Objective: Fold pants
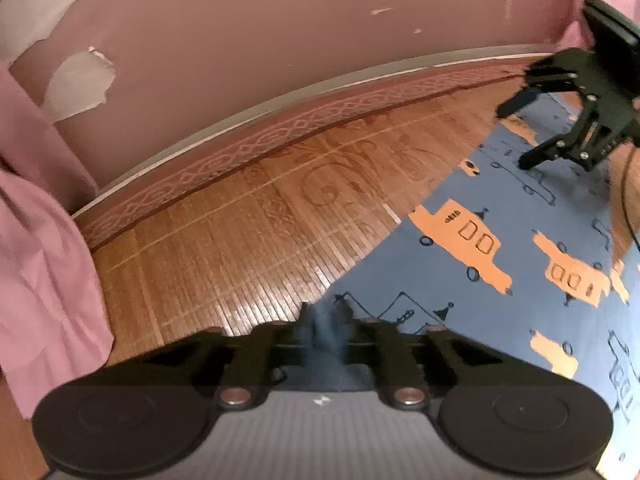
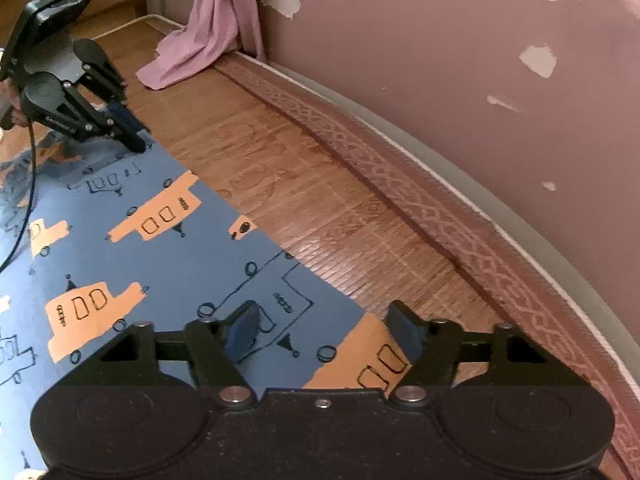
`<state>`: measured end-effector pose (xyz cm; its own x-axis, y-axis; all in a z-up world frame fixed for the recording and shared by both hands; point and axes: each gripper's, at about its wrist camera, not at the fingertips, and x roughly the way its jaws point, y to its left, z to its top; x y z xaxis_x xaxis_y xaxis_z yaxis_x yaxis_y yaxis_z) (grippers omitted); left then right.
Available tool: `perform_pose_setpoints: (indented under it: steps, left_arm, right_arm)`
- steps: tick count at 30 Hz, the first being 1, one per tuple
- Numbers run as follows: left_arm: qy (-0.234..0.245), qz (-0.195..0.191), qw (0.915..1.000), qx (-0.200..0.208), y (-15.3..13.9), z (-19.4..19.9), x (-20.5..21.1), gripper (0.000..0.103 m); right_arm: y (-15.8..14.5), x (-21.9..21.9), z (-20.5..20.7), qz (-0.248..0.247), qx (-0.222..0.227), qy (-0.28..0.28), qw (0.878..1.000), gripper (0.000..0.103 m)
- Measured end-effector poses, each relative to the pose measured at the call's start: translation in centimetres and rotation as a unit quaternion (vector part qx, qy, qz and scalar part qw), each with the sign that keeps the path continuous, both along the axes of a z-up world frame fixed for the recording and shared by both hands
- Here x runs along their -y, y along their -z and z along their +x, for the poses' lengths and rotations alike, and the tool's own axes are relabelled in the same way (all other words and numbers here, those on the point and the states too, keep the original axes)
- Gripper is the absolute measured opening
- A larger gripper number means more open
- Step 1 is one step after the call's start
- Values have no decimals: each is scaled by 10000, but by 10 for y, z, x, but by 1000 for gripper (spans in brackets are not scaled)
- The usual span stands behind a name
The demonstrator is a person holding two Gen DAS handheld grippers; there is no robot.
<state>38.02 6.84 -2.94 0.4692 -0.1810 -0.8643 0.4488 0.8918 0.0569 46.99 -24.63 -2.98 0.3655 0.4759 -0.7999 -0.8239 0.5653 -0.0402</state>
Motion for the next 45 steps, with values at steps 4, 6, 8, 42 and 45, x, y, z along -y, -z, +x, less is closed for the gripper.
perform_pose_setpoints:
  steps: [4, 6, 8, 42, 45]
  left_arm:
    - [-229, 156, 9996, 103, 0, -5, 11, 3]
    - [-317, 183, 9991, 230, 0, -11, 13, 2]
    - [-435, 179, 9983, 353, -1, -16, 12, 2]
    - [-1675, 139, 9614, 2176, -15, -1, -67, 80]
    - [-1493, -101, 9664, 2089, -23, -21, -105, 90]
  right_arm:
    - [-1, 1, -9, 15, 171, 175, 9997, 34]
    - [0, 1, -16, 14, 236, 221, 9995, 19]
    - [1, -2, -24, -21, 368, 238, 9990, 4]
    - [5, -72, 31, -870, 2195, 983, 9667, 60]
    - [-13, -60, 27, -110, 1948, 516, 9794, 94]
